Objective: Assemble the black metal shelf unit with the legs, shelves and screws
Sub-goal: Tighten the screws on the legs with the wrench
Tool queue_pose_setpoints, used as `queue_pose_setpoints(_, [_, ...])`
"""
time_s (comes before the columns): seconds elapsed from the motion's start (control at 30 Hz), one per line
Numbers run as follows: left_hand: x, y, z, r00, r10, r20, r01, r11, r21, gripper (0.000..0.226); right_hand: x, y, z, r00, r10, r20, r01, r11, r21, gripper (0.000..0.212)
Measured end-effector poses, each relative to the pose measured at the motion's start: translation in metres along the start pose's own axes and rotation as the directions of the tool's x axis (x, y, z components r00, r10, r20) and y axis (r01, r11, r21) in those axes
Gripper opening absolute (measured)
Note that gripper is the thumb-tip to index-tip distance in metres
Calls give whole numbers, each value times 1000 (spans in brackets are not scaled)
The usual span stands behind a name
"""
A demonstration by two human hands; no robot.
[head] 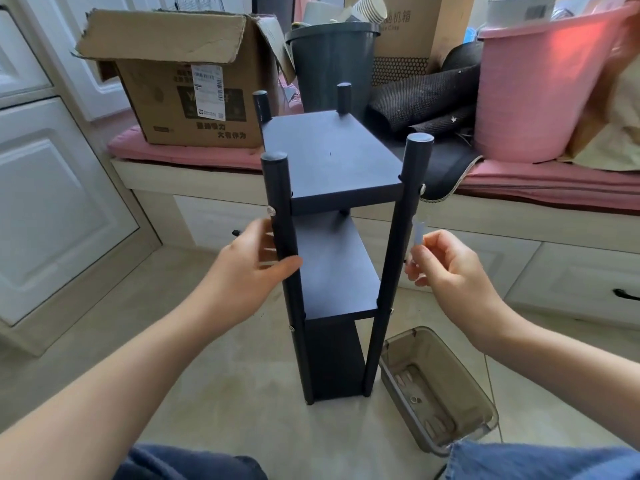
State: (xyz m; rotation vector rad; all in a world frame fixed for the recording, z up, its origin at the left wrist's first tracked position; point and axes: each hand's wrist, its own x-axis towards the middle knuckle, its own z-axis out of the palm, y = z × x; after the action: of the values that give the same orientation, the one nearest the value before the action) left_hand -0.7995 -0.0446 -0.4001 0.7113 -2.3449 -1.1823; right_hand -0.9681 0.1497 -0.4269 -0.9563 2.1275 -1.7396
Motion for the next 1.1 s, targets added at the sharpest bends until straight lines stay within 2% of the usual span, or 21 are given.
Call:
queue_pose_setpoints(0.17, [1, 7, 10, 999, 55, -2, -55, 998, 29, 19, -8, 1, 9, 996, -7, 89, 11, 999, -39, 11])
queue_pose_setpoints(0.33, [-5, 11, 18, 989, 124, 80, -125, 992, 12, 22, -20, 15, 25, 957, 57, 285, -2, 982, -187, 14])
queue_pose_setpoints(0.43, [-2, 3, 19, 979, 59, 193, -83, 989, 120, 16, -27, 27, 31, 903, 114, 415, 18, 954, -301, 15])
queue_pose_setpoints(0.53, [-2, -15, 22, 933, -46, 358, -62, 956, 287, 20, -29, 41, 36, 854, 177, 490, 37, 918, -395, 19])
queue_pose_setpoints(0.67, [1, -36, 31, 899, -137, 415, -20, 936, 352, 18, -26, 53, 40, 830, 245, 502, 38, 872, -488, 20])
queue_pose_setpoints(0.73, [0, -46, 38, 859, -222, 460, 19, 914, 406, 19, -25, 58, 42, 806, 310, 504, 13, 842, -539, 22])
queue_pose_setpoints(0.83, [-3, -62, 50, 788, -334, 517, 35, 863, 504, 37, -23, 64, 45, 792, 378, 479, -14, 796, -605, 25])
queue_pose_setpoints(0.9, [-2, -63, 52, 804, -330, 494, 51, 867, 496, 39, -23, 66, 47, 801, 398, 447, -50, 788, -614, 28])
queue_pose_setpoints(1.0, [1, -57, 49, 865, -290, 410, 77, 883, 463, 44, -25, 66, 51, 816, 392, 425, -68, 795, -603, 26])
queue_pose_setpoints(1.1, [3, -57, 45, 896, -200, 396, -37, 856, 515, 65, -28, 69, 57, 820, 391, 418, -77, 799, -596, 15])
